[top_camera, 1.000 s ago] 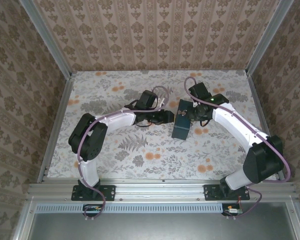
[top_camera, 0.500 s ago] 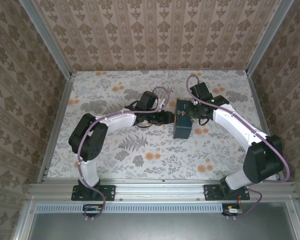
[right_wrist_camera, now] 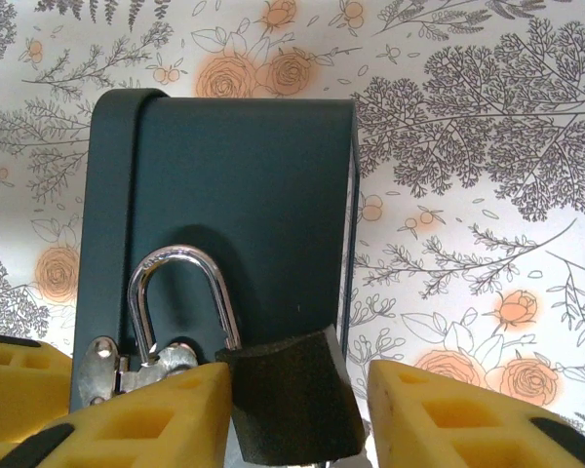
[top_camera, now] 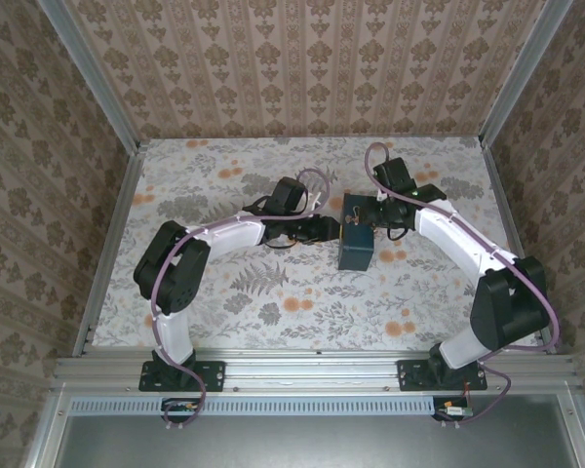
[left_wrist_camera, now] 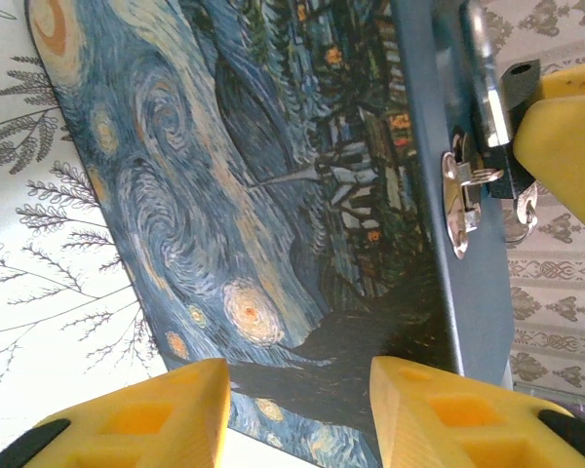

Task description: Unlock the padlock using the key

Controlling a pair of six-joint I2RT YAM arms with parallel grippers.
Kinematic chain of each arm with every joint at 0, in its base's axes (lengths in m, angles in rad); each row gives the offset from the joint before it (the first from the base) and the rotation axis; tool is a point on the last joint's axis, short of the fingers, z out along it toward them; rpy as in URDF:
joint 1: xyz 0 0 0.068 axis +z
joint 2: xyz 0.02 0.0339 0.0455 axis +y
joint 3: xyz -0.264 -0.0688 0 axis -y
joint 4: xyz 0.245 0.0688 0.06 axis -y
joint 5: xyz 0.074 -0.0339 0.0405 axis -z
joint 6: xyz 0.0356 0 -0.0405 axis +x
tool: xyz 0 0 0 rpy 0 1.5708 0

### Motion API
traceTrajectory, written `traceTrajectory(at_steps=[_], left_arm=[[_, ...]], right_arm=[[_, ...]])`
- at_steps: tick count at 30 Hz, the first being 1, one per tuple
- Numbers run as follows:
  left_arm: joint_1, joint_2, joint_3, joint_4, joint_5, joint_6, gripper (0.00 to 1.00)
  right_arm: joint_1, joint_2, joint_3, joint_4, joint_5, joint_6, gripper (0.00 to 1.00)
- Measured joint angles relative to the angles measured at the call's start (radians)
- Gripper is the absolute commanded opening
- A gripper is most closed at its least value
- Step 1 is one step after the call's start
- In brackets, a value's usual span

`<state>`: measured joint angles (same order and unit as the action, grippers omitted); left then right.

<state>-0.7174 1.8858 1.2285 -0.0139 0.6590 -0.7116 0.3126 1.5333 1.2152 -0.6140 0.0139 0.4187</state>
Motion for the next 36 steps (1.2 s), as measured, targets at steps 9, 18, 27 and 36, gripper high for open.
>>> traceTrajectory(at_steps=[9,18,27,36], left_arm=[[0.006,-0.004,-0.003,0.0,0.0,0.0,0.44],[0.009,-0.004,-0.003,-0.001,0.0,0.0,0.44],[0.019,-0.006,-0.003,-0.008,-0.001,0.0,0.44],[0.045,-0.022,0.006,-0.047,-0.019,0.01,0.44]], right_arm=[[-0.05,0.033,0.0,0.042,-0.067,-0.014,0.31],[-0.071,-0.009,-0.061,0.166,-0.142,0.005,0.12],[-0.126,-0.094,-0.146,0.235,-0.21,0.035,0.04],[-0.272,-0.171,-0.219,0.25,-0.204,0.041,0.03]])
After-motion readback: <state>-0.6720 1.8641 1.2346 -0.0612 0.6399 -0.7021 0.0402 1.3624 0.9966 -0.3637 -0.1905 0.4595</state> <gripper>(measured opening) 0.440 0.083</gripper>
